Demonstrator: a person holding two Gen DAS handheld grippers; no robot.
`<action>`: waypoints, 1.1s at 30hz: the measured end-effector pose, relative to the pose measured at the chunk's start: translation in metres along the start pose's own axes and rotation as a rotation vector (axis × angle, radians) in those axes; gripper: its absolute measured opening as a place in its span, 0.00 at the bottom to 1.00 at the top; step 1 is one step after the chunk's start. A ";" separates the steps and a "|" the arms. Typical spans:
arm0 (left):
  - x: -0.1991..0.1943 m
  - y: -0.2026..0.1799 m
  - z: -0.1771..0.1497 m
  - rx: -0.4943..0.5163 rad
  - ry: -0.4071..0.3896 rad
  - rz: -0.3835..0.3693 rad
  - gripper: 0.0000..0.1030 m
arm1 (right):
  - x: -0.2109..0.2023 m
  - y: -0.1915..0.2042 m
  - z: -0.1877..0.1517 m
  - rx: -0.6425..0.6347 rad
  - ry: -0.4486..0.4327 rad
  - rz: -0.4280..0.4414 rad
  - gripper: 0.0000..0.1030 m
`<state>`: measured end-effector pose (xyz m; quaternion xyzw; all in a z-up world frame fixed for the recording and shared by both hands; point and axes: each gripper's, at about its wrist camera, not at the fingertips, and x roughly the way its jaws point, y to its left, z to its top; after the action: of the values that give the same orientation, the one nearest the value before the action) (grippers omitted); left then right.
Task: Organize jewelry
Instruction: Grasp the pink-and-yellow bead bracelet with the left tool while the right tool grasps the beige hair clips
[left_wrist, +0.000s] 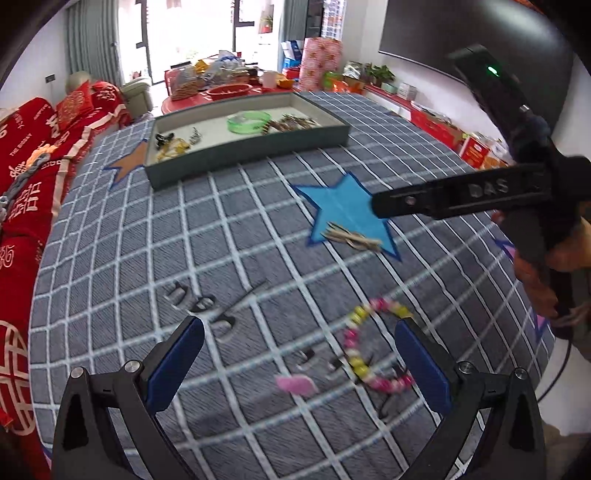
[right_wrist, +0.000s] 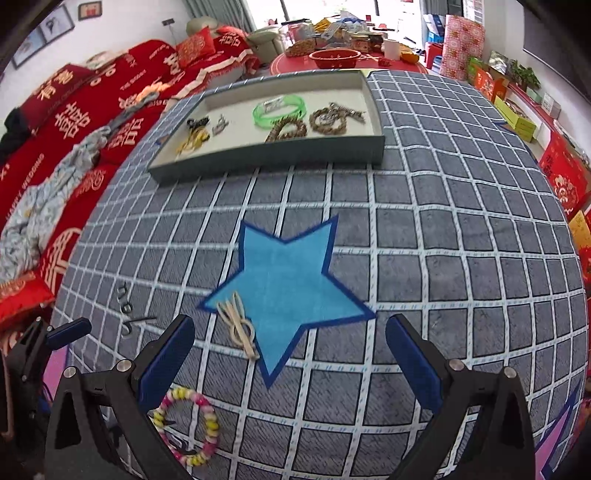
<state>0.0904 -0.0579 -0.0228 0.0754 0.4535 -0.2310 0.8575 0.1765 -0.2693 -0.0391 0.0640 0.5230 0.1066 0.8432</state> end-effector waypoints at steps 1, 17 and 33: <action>0.001 -0.004 -0.004 0.004 0.005 -0.001 1.00 | 0.002 0.003 -0.003 -0.014 0.006 -0.002 0.99; 0.018 -0.034 -0.017 -0.004 0.036 0.022 1.00 | 0.024 0.041 -0.018 -0.258 0.052 -0.083 0.45; 0.023 -0.055 -0.013 0.089 0.047 0.013 0.46 | 0.021 0.043 -0.021 -0.284 0.046 -0.089 0.09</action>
<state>0.0660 -0.1090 -0.0444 0.1219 0.4621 -0.2435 0.8440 0.1617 -0.2223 -0.0573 -0.0816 0.5239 0.1436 0.8356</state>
